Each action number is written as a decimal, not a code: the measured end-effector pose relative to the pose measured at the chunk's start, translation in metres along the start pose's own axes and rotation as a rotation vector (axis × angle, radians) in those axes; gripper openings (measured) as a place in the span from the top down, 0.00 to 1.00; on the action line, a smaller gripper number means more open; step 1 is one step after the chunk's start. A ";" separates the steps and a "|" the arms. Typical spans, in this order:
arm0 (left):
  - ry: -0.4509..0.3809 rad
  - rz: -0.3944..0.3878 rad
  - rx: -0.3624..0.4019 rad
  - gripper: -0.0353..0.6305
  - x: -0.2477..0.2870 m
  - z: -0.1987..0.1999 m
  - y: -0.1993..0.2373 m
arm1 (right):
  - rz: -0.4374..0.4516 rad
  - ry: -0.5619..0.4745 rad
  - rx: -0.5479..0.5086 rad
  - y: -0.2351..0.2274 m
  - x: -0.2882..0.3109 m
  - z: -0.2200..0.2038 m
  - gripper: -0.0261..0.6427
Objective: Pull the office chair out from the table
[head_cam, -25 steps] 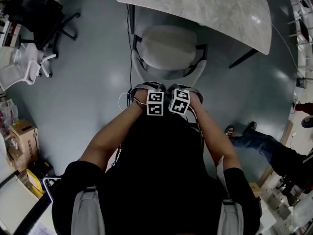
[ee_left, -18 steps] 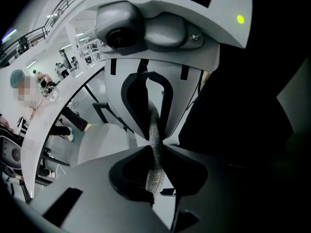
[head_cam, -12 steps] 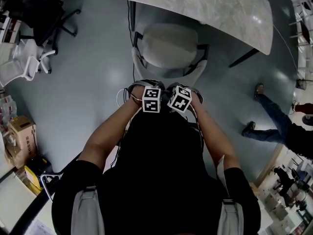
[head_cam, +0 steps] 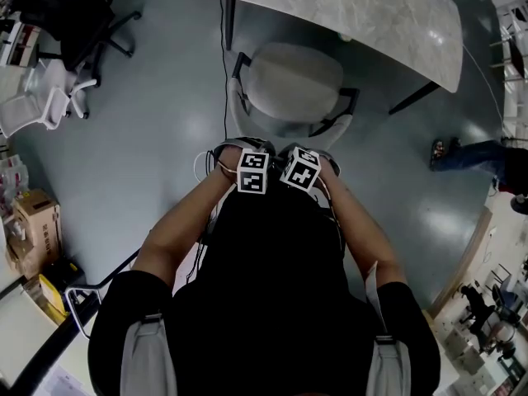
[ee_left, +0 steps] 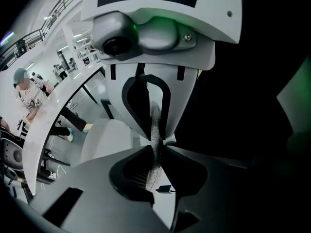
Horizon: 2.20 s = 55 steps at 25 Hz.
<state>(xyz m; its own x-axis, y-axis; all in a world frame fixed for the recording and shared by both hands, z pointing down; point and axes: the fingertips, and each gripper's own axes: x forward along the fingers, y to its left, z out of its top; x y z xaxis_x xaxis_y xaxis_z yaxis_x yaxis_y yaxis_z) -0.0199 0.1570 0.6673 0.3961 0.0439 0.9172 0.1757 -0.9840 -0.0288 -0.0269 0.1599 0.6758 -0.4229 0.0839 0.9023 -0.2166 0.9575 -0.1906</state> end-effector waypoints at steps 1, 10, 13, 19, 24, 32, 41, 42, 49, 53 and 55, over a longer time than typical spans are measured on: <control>0.001 -0.002 0.001 0.84 0.001 0.001 -0.003 | -0.002 -0.003 0.003 0.003 0.000 -0.001 0.86; 0.001 -0.008 0.008 0.85 -0.001 0.005 -0.043 | -0.023 -0.017 0.013 0.040 0.004 -0.005 0.86; -0.003 -0.008 0.008 0.85 -0.003 0.000 -0.054 | -0.034 -0.013 0.030 0.052 0.008 -0.001 0.86; -0.015 -0.037 0.035 0.85 -0.011 -0.012 -0.073 | -0.052 0.005 0.069 0.071 0.016 0.009 0.86; -0.023 -0.062 0.075 0.85 -0.013 -0.021 -0.090 | -0.066 0.007 0.111 0.087 0.025 0.015 0.86; -0.024 -0.099 0.090 0.85 -0.014 -0.013 -0.121 | -0.092 0.018 0.155 0.116 0.025 0.006 0.86; -0.033 -0.096 0.077 0.84 -0.005 -0.010 -0.137 | -0.110 -0.006 0.170 0.130 0.030 -0.005 0.86; -0.032 -0.099 0.068 0.84 -0.004 -0.010 -0.139 | -0.100 -0.009 0.174 0.132 0.031 -0.006 0.86; 0.012 -0.057 0.070 0.81 0.000 -0.013 -0.136 | -0.096 -0.030 0.149 0.130 0.032 -0.005 0.83; -0.011 -0.068 0.018 0.80 -0.012 -0.013 -0.135 | -0.093 -0.159 0.200 0.129 0.009 0.010 0.83; -0.079 -0.061 -0.029 0.80 -0.024 -0.005 -0.128 | -0.088 -0.312 0.276 0.121 -0.018 0.025 0.84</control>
<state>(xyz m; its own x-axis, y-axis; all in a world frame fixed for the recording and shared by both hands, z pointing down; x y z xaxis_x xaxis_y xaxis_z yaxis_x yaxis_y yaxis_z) -0.0563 0.2810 0.6514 0.4553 0.1157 0.8828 0.1755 -0.9837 0.0384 -0.0674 0.2669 0.6264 -0.6289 -0.1226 0.7678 -0.4730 0.8441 -0.2527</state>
